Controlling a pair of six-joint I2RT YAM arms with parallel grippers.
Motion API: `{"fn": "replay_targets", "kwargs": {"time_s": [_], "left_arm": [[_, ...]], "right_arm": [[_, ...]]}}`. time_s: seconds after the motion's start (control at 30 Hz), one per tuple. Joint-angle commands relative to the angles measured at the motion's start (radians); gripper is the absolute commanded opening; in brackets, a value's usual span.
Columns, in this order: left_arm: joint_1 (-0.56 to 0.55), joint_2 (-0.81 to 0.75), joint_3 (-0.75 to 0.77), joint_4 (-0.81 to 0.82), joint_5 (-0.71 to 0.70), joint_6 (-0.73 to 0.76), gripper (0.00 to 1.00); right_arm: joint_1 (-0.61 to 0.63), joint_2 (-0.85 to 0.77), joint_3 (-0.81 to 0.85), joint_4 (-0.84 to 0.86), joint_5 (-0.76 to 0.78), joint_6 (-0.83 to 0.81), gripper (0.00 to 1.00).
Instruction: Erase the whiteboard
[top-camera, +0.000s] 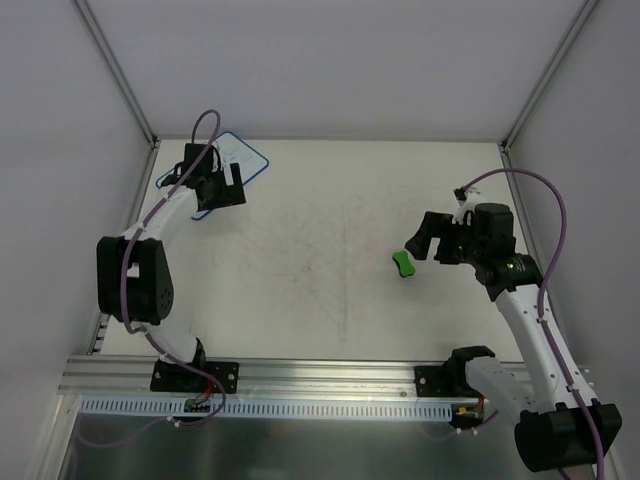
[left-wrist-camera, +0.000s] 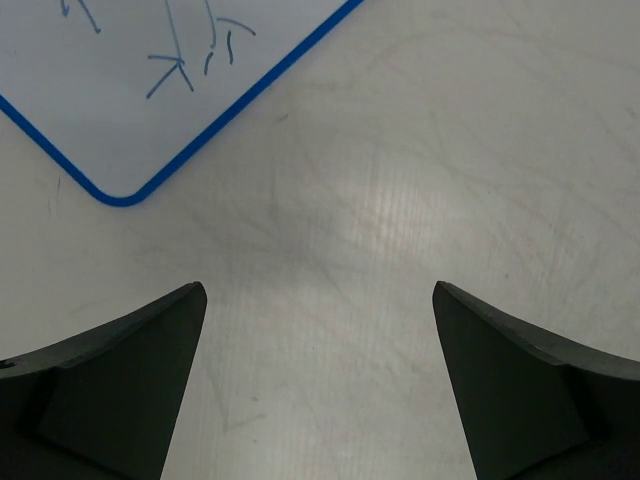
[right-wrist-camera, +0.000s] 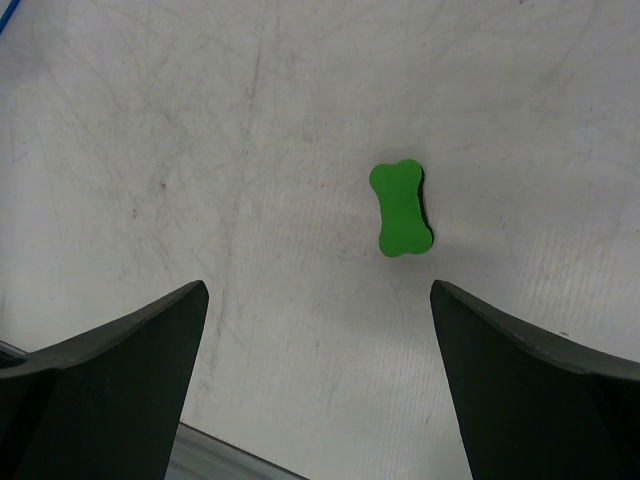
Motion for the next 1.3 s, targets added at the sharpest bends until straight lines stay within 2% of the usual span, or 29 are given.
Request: {"fn": "replay_targets", "kwargs": {"time_s": [0.0, 0.13, 0.33, 0.5, 0.93, 1.1, 1.27], "left_arm": [[-0.005, 0.095, 0.142, 0.022, -0.069, 0.024, 0.99], [0.004, 0.269, 0.254, 0.019, -0.084, 0.038, 0.97], [0.030, 0.411, 0.362, 0.018, -0.054, 0.029, 0.91], [0.036, 0.465, 0.383, 0.008, -0.049, 0.044, 0.88], [0.068, 0.538, 0.395, -0.035, -0.043, 0.105, 0.91], [0.067, 0.522, 0.380, -0.059, 0.058, 0.139, 0.86], [0.061, 0.502, 0.362, -0.128, 0.120, 0.171, 0.68]], "right_arm": [[0.005, -0.001, -0.011, 0.025, -0.030, 0.016, 0.99], [0.005, -0.008, -0.017, 0.025, -0.038, 0.016, 0.99], [0.005, -0.053, -0.035, 0.029, -0.066, 0.016, 0.99], [0.007, -0.093, -0.060, 0.031, -0.052, 0.042, 0.99], [0.005, -0.191, -0.101, 0.025, -0.089, 0.046, 0.99], [0.007, -0.215, -0.104, 0.016, -0.092, 0.054, 0.99], [0.005, -0.231, -0.104, 0.012, -0.093, 0.054, 0.99]]}}
